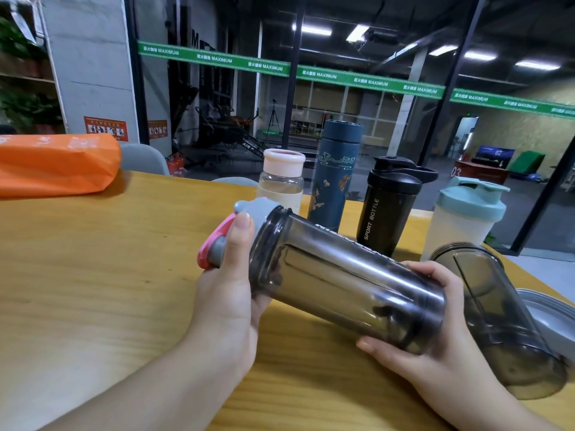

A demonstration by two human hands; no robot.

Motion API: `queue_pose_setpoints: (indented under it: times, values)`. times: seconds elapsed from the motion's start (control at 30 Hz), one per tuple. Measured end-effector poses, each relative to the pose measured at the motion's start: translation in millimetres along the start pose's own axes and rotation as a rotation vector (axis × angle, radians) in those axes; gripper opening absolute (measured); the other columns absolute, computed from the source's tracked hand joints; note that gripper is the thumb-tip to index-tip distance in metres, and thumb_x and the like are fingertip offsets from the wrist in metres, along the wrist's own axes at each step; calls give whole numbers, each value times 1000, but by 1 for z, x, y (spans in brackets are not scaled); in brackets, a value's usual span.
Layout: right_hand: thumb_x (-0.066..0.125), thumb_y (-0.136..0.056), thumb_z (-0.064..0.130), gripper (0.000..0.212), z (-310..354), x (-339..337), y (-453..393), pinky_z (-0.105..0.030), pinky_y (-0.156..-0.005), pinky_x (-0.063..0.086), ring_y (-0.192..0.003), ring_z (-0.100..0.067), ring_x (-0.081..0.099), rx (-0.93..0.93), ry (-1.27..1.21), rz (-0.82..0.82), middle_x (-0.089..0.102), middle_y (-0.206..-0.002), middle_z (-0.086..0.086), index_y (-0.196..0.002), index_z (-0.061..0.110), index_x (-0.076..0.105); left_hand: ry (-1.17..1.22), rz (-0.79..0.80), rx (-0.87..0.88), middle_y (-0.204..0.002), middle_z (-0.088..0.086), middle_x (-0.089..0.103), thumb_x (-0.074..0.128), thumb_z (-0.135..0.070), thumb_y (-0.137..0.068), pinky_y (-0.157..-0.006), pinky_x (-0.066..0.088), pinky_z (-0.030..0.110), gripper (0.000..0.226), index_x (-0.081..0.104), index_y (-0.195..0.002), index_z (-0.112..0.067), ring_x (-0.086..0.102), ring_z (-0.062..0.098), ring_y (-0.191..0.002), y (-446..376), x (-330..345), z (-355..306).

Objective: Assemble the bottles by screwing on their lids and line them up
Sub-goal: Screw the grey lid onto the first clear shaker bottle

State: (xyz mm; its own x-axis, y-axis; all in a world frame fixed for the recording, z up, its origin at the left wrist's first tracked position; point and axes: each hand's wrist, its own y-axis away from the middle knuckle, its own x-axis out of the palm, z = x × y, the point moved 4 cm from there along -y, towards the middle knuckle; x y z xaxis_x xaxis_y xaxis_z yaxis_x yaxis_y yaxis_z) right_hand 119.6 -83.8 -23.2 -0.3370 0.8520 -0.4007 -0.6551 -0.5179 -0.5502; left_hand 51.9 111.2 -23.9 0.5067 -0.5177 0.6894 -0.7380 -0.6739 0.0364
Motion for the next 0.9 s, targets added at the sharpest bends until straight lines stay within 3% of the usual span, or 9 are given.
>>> queue_pose_setpoints:
  times: [0.1,0.17,0.3,0.4,0.57,0.63,0.73,0.83,0.9]
  values:
    - [71,-54,73,82,7,2,-1,-2,-85,44,-113,11,50,-171,188,-32,38,-124,36,-122,61,25,-3,-11,-29,-85,2,77,70,-56,-44,-83,56,39,56,69,-86,-18,72,13,-75,-1,0,0]
    - [69,-65,65,84,7,1,-2,-4,-93,40,-122,9,43,-304,306,-63,36,-134,20,-131,47,20,-6,-22,-44,-87,3,77,70,-56,-46,-84,56,39,56,68,-85,-17,72,15,-75,-3,0,0]
    - [71,-68,54,82,5,-1,-1,-34,-101,45,-132,-12,40,-419,395,-110,38,-133,1,-129,24,25,-12,-28,-75,-86,4,77,71,-56,-51,-84,56,40,55,67,-89,-16,74,16,-79,-4,-2,1]
    - [67,-73,59,80,6,-1,-2,-35,-99,47,-130,-18,43,-415,371,-99,37,-135,4,-130,22,24,-15,-7,-87,-88,4,77,70,-55,-54,-83,55,38,54,67,-91,-15,74,16,-80,-5,-2,1]
    - [64,-73,63,80,7,0,-5,-8,-100,36,-130,4,36,-340,328,-55,36,-135,4,-133,35,18,-24,30,-66,-90,4,77,70,-56,-45,-82,55,38,60,68,-90,-17,74,15,-79,-6,-2,2]
    - [66,-70,65,80,7,1,-4,-4,-96,38,-125,10,40,-284,254,-45,34,-137,15,-131,45,19,-8,53,-40,-90,3,76,70,-54,-44,-79,56,37,50,70,-79,-20,73,14,-76,-7,-2,2]
    - [74,-53,70,80,6,1,-2,-2,-85,42,-113,12,50,-116,71,-29,40,-122,36,-118,62,28,6,117,-4,-90,2,76,74,-54,-49,-75,59,35,40,73,-74,-23,72,14,-78,-6,-1,1]
    - [81,-28,71,86,-1,0,-3,-3,-74,47,-103,11,56,122,-106,30,49,-105,38,-102,66,37,-1,196,43,-100,5,75,86,-61,-38,-70,60,31,73,73,-97,-20,72,18,-90,-7,1,-2]
    - [80,-22,72,98,-4,-1,-4,-1,-70,46,-100,15,55,200,-94,68,48,-106,37,-108,61,34,4,222,73,-108,8,73,88,-62,-27,-70,58,29,100,66,-115,-17,71,21,-97,-8,2,-5]
